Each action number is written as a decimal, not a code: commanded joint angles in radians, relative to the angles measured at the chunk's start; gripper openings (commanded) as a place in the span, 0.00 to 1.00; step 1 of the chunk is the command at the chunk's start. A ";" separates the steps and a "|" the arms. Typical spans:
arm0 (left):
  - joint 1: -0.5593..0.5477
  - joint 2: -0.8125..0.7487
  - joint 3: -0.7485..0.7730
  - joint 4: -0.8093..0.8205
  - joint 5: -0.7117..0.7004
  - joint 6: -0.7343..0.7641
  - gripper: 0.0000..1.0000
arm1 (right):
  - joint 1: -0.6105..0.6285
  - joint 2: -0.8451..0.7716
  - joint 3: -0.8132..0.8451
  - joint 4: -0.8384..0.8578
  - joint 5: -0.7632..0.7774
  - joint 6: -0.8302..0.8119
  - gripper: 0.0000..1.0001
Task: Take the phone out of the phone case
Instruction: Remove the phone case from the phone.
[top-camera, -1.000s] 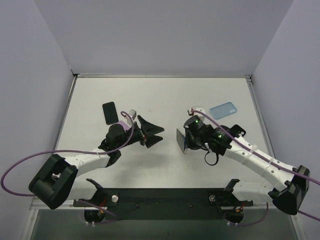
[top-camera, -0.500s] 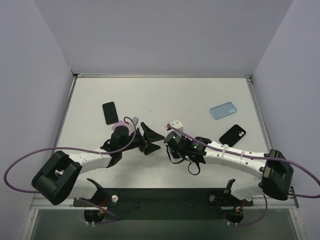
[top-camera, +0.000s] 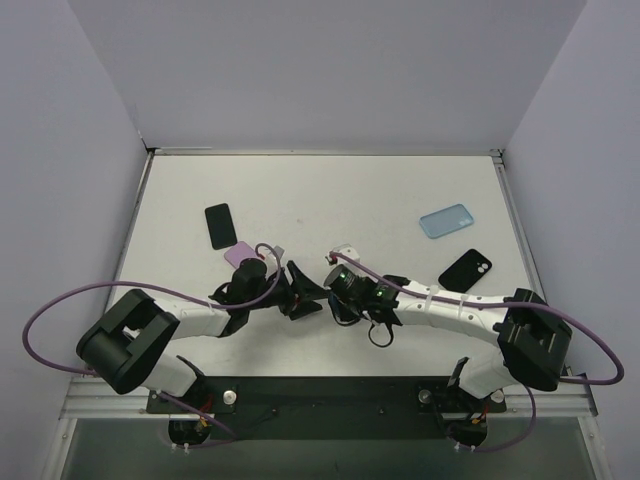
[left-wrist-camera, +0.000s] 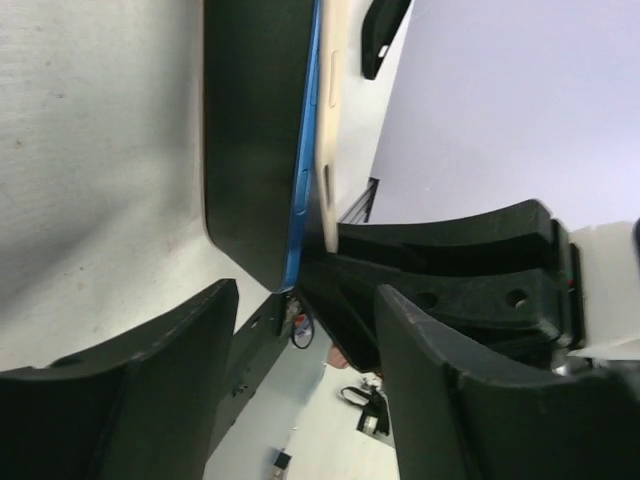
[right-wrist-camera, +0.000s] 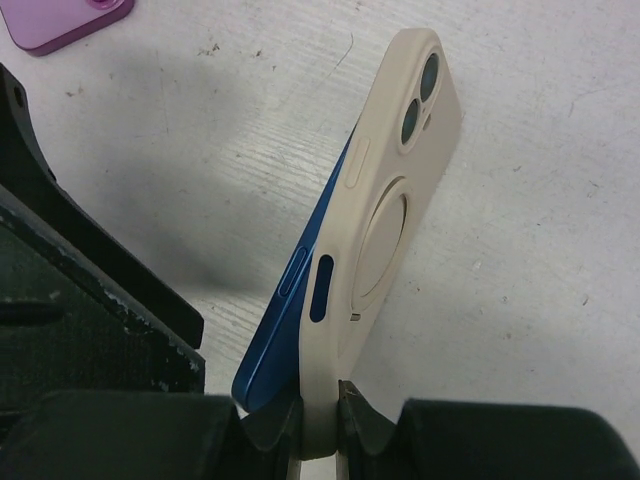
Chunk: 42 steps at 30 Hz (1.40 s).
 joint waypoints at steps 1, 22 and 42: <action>-0.029 -0.007 0.038 -0.074 -0.019 0.111 0.62 | -0.022 -0.008 -0.009 0.029 -0.068 0.029 0.00; -0.118 0.080 0.292 -0.467 -0.220 0.360 0.55 | -0.032 0.012 0.038 0.021 -0.121 0.020 0.00; -0.231 0.220 0.503 -0.862 -0.526 0.461 0.37 | -0.033 -0.044 0.061 0.021 -0.163 0.067 0.00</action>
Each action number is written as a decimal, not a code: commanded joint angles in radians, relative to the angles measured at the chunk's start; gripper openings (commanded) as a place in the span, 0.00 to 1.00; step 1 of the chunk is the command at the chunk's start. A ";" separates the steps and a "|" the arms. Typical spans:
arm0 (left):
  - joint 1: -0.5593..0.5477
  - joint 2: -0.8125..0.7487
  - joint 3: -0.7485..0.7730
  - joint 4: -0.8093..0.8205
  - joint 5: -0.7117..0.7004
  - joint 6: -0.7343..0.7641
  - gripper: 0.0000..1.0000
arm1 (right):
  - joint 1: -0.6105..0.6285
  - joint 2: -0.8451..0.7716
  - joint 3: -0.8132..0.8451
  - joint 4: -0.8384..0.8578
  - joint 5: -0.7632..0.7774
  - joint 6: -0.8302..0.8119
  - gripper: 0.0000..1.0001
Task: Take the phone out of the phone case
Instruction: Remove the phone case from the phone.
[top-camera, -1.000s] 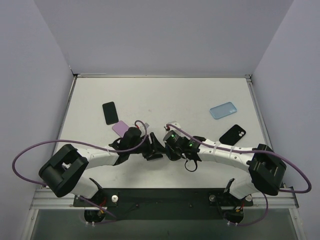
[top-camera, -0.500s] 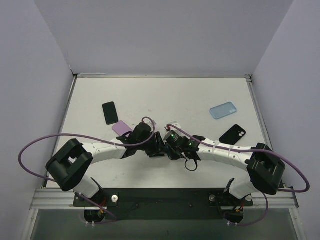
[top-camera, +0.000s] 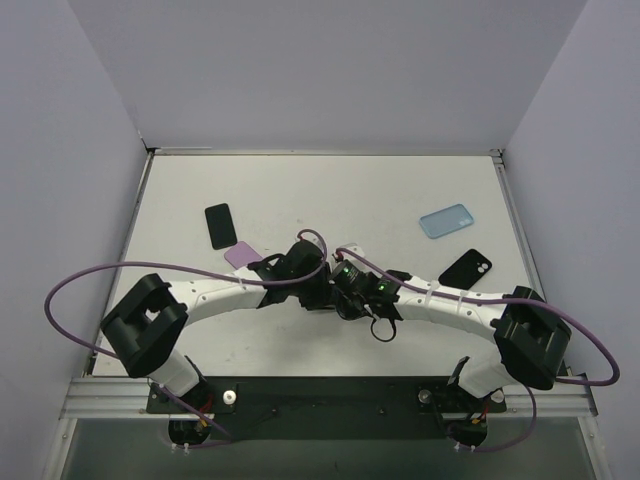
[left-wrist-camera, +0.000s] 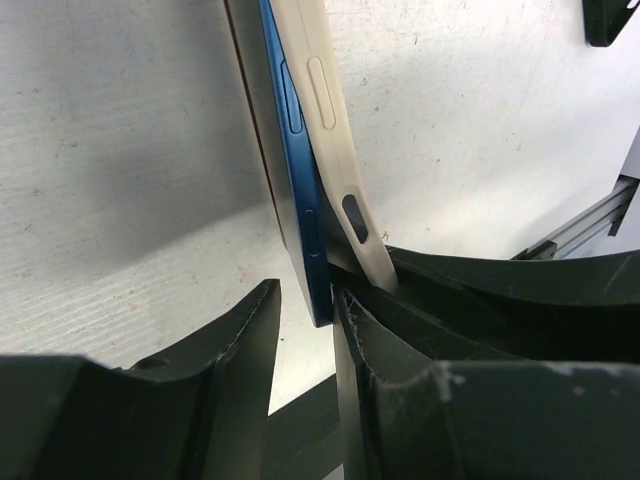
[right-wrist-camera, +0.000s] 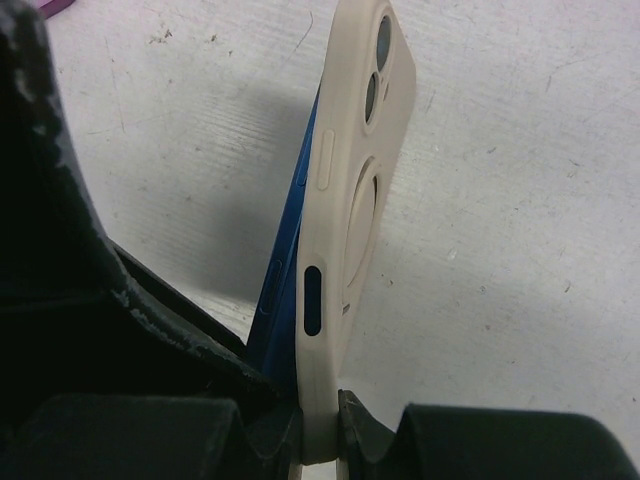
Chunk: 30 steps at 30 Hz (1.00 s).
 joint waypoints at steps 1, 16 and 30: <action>-0.021 0.101 0.007 -0.067 -0.220 0.031 0.37 | 0.017 -0.058 0.059 0.062 -0.104 0.050 0.00; -0.033 0.150 0.010 -0.008 -0.227 0.000 0.15 | -0.027 -0.090 0.024 0.088 -0.134 0.084 0.00; 0.071 -0.115 -0.036 0.045 0.000 -0.075 0.00 | -0.108 -0.130 -0.043 -0.096 0.054 0.071 0.00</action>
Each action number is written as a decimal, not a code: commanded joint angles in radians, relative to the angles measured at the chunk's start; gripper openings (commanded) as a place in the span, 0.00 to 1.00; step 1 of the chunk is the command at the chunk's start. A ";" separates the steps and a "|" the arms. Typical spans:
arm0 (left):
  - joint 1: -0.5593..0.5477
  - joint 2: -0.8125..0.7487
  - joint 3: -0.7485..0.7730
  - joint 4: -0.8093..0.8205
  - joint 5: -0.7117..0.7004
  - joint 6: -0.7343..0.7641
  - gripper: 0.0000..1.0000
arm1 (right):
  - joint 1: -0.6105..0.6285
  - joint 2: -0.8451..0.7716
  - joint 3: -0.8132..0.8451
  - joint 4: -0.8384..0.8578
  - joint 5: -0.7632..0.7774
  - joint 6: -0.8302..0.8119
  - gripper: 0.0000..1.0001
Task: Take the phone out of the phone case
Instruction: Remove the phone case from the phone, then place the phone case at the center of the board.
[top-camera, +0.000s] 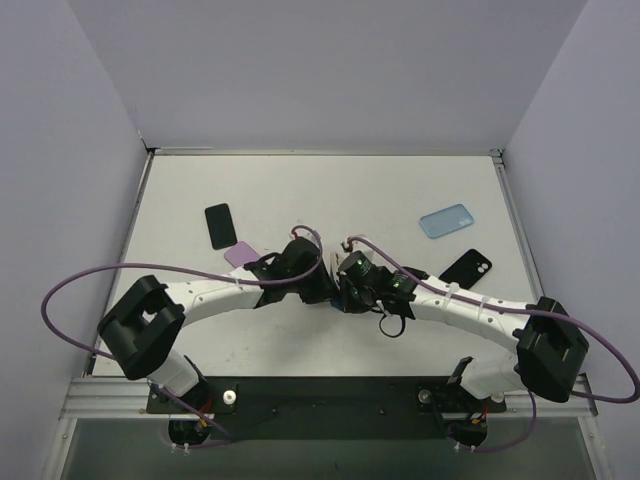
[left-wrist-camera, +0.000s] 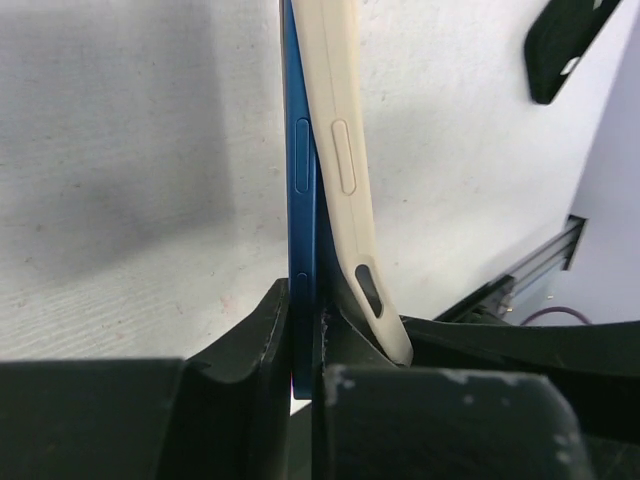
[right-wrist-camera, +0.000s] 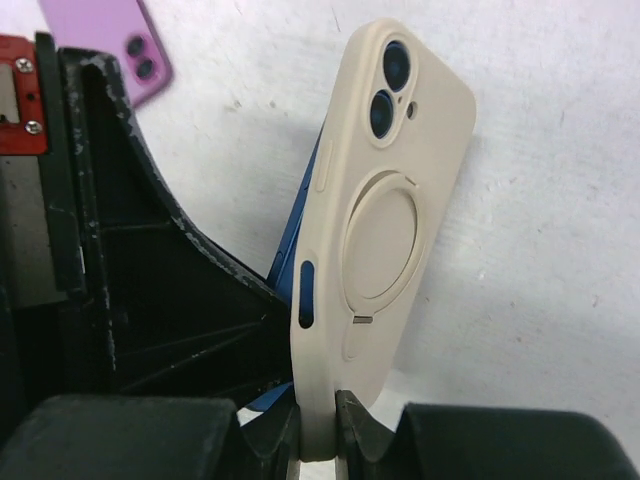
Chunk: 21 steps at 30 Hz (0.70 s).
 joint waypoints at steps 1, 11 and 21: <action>0.072 -0.132 -0.038 0.002 0.060 -0.037 0.00 | -0.063 -0.046 -0.041 -0.103 0.122 0.031 0.00; 0.147 -0.236 -0.042 0.013 0.169 -0.071 0.00 | -0.175 -0.070 -0.022 -0.076 0.047 0.011 0.00; 0.138 -0.236 -0.027 -0.004 0.170 -0.067 0.00 | -0.221 0.036 0.237 -0.129 0.077 -0.089 0.00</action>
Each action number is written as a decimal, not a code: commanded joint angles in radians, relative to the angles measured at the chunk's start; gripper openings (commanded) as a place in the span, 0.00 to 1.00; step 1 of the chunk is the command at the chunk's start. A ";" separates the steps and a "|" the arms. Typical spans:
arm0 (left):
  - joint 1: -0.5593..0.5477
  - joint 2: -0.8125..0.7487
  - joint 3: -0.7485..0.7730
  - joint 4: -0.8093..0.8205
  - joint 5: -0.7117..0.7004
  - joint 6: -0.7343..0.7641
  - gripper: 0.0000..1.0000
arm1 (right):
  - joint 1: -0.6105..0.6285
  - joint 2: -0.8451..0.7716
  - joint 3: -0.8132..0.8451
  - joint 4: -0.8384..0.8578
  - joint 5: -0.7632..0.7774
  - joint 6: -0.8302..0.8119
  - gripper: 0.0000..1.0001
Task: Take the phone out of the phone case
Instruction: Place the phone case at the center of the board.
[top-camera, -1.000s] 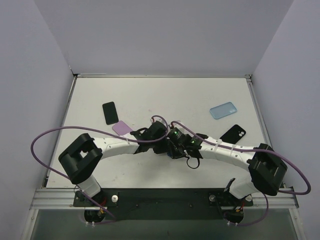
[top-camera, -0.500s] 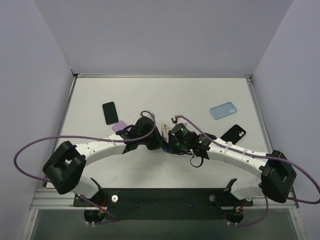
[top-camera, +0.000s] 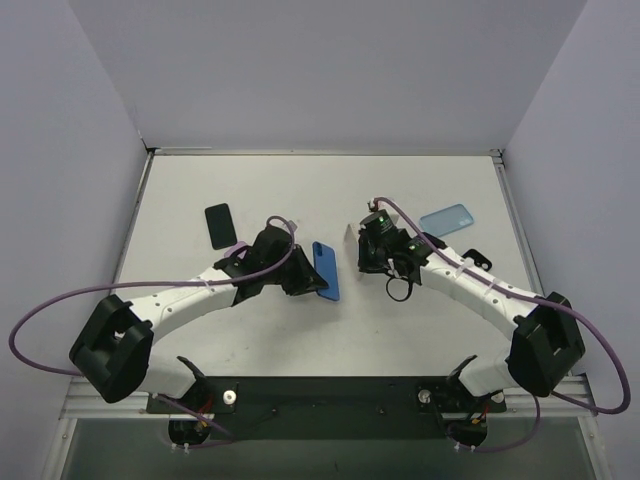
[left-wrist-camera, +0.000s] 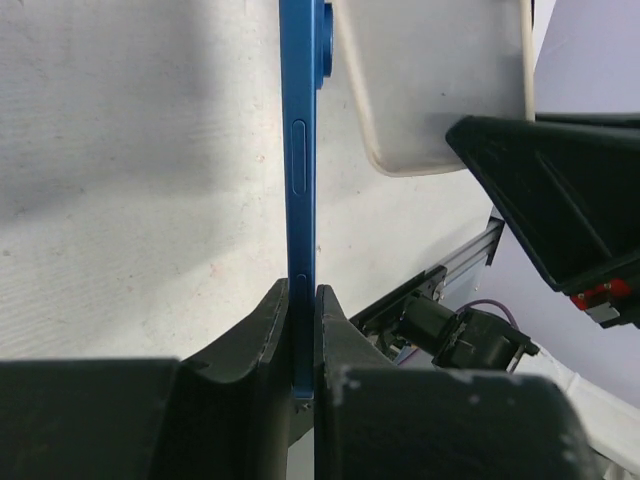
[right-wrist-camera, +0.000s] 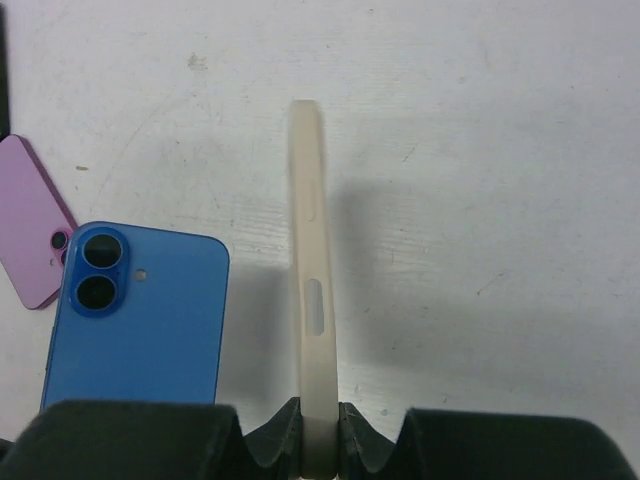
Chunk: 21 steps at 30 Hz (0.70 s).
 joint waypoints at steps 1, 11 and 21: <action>-0.010 -0.050 0.029 0.037 0.046 -0.011 0.00 | 0.015 0.028 0.091 -0.079 0.080 -0.038 0.00; -0.003 -0.087 0.000 0.039 0.054 0.040 0.00 | -0.276 -0.139 -0.083 0.023 -0.183 0.023 0.00; 0.005 -0.081 -0.066 0.137 0.112 0.027 0.00 | -0.760 -0.051 -0.232 0.384 -0.670 0.126 0.00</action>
